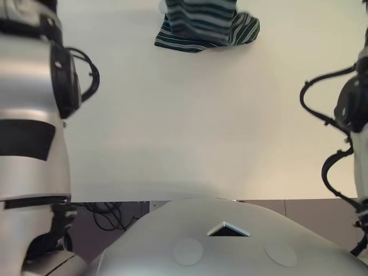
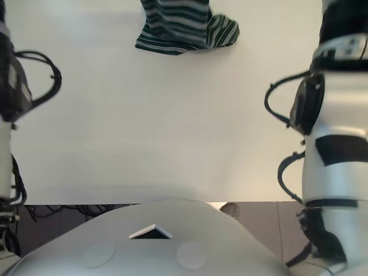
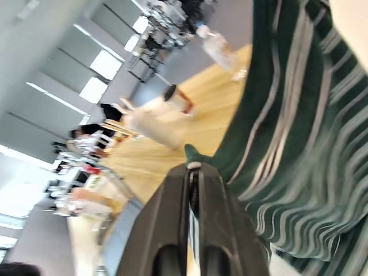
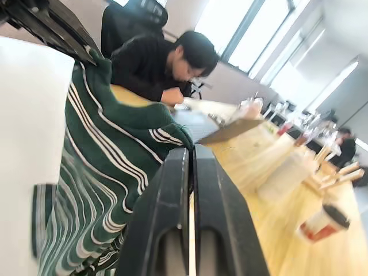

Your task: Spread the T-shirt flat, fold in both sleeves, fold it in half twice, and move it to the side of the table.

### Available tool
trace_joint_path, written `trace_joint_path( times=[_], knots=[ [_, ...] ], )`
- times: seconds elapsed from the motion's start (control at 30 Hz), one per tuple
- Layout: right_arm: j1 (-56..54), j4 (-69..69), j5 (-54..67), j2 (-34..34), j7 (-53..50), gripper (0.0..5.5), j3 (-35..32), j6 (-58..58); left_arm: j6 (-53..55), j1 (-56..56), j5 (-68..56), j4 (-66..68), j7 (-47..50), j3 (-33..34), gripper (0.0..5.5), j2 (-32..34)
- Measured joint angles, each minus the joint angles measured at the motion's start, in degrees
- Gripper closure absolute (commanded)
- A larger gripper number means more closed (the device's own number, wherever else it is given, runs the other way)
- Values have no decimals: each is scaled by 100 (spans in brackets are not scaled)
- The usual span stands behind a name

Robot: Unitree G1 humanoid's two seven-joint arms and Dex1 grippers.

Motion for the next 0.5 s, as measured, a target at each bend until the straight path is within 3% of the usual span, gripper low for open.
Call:
trace_joint_path(
  times=[0.17,0.5],
  knots=[
    [2053,-2343,904,-56,295,550,-239,1650,1781,1863,-1037,-2505,-798,115,550,345],
    [5478,-6412,4350,-1335,942,550,-900,4429,5467,4022,-4093,-6662,-1709,277,550,1518]
  ],
)
